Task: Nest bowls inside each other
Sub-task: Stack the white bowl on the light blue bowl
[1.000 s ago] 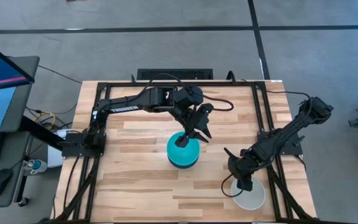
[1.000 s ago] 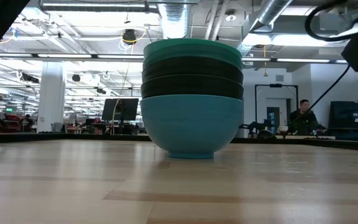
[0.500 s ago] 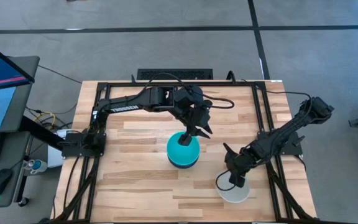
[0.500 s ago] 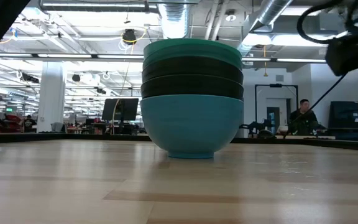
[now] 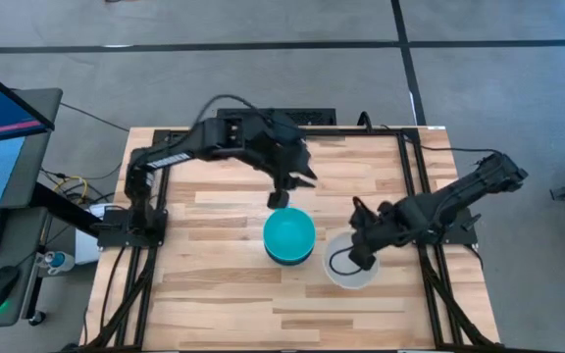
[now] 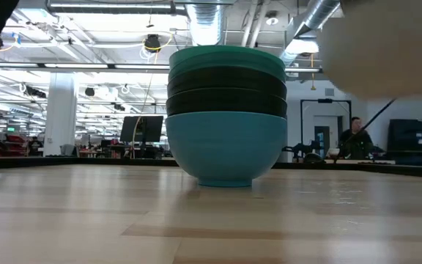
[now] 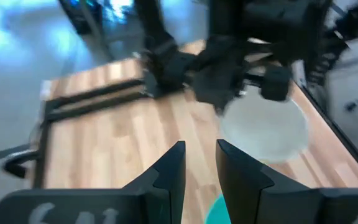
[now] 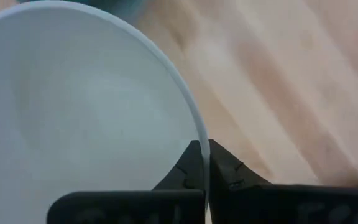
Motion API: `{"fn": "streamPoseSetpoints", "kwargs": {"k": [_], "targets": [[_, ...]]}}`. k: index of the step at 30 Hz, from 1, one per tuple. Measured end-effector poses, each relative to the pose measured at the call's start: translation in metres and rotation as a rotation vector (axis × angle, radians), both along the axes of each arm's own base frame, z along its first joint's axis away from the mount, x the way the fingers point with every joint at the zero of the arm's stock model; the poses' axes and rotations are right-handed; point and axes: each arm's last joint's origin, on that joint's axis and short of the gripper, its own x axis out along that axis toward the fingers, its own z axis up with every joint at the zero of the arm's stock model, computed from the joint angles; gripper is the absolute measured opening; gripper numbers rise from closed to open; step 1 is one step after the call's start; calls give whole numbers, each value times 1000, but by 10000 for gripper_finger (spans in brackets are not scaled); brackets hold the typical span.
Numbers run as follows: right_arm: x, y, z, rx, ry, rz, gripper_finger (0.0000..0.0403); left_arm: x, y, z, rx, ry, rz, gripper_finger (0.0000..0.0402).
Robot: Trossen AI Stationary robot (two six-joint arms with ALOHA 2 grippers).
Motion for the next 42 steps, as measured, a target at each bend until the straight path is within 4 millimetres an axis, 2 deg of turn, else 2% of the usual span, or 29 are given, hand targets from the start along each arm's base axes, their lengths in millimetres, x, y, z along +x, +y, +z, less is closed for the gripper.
{"fn": "streamPoseSetpoints", "kwargs": {"k": [3,7,13,19,27,32,38,42], "targets": [[9,-9,27,-26,-103,-48,10,-15,5,15,-11,-37,40,80],[23,-22,51,-23,-228,-53,10,-28,12,27,-42,-66,82,80],[32,-45,70,-79,-300,-70,10,-35,27,24,-71,-16,137,80],[43,-60,66,-98,-300,-86,10,-36,46,18,-67,6,173,80],[71,-59,47,-63,-275,-18,10,-47,71,23,-111,-12,193,80],[85,-60,42,-38,-314,6,10,-55,81,24,-109,-1,225,80],[93,-67,43,-33,-375,-9,11,-81,93,39,-100,-35,282,80],[95,-74,44,-46,-385,-14,10,-97,93,48,-100,-46,293,80]]}}
